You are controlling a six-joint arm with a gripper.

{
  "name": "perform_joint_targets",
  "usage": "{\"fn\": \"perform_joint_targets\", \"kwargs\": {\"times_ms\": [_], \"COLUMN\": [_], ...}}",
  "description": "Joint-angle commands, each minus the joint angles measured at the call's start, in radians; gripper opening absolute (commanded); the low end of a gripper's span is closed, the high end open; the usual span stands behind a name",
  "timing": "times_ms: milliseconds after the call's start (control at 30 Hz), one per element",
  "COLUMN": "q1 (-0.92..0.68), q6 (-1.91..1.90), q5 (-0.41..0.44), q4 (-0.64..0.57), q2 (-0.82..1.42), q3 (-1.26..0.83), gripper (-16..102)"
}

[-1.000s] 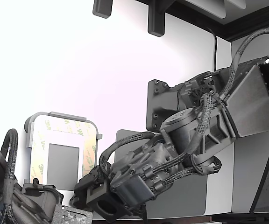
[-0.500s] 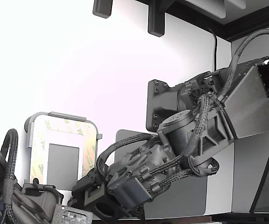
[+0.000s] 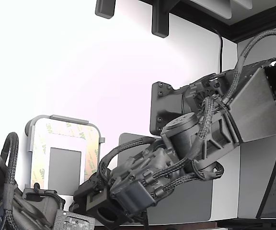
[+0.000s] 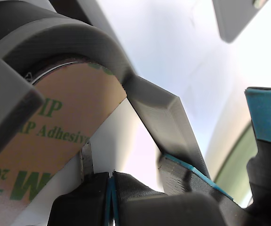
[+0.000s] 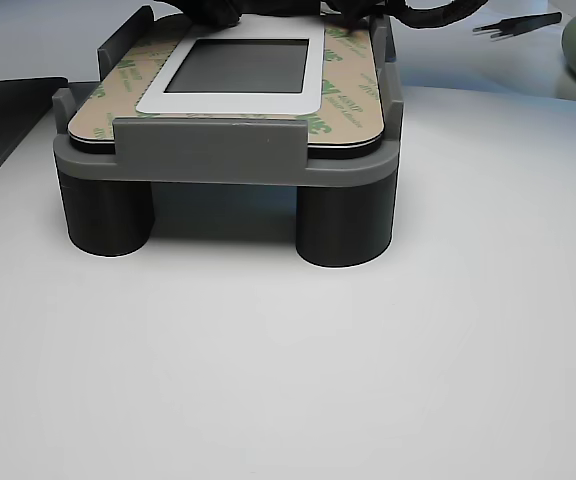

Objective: Peel off protective film from adhesive tape.

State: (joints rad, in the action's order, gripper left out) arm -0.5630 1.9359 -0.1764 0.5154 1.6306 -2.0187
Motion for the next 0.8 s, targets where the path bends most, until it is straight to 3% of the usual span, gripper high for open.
{"fn": "perform_joint_targets", "kwargs": {"times_ms": [0,767], "q1": [0.017,0.002], "q6": [-0.003,-0.023], "q5": [-0.003,0.008], "q4": [-0.005,-0.003], "q2": [0.028,0.048], "q3": [0.015,0.002], "gripper": [-11,-11]}}
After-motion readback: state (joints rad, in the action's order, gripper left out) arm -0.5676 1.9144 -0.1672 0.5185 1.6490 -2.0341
